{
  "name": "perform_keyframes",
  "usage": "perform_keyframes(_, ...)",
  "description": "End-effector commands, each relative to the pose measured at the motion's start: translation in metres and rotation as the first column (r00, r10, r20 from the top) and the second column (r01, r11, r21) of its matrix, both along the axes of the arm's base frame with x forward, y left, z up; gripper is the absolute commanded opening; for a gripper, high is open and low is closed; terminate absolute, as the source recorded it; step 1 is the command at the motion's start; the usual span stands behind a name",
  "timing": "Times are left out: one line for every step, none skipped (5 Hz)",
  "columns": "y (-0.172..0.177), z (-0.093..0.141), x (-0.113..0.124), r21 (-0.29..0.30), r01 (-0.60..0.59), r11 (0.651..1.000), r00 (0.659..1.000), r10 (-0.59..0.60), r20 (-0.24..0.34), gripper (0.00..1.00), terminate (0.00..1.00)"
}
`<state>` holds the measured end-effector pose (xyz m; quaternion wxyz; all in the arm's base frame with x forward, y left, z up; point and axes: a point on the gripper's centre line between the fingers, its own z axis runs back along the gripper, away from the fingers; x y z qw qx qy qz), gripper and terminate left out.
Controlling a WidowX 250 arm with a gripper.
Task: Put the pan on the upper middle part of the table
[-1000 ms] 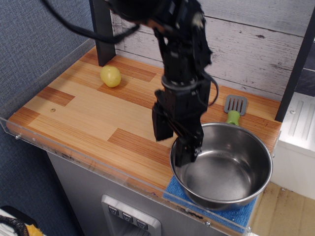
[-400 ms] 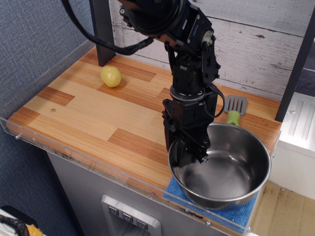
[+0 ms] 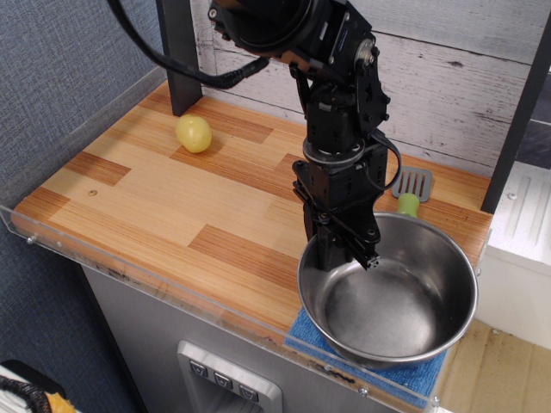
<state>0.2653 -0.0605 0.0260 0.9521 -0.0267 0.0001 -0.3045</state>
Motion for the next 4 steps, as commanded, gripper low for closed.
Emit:
perform_keyframes(0.007, 0.069, 0.005, -0.15, 0.048, 0.988, 0.976, -0.014, 0.217, 0.0, 0.0)
perform_keyframes(0.028, 0.093, 0.014, -0.193, -0.025, 0.981, 0.957, 0.079, 0.278, 0.0, 0.0)
perform_keyframes(0.076, 0.092, 0.05, -0.147, -0.256, 0.955, 0.928, 0.286, 0.239, 0.0, 0.0)
perform_keyframes(0.117, 0.08, 0.079, -0.188, -0.35, 0.918, 0.905, 0.383, 0.185, 0.0, 0.0)
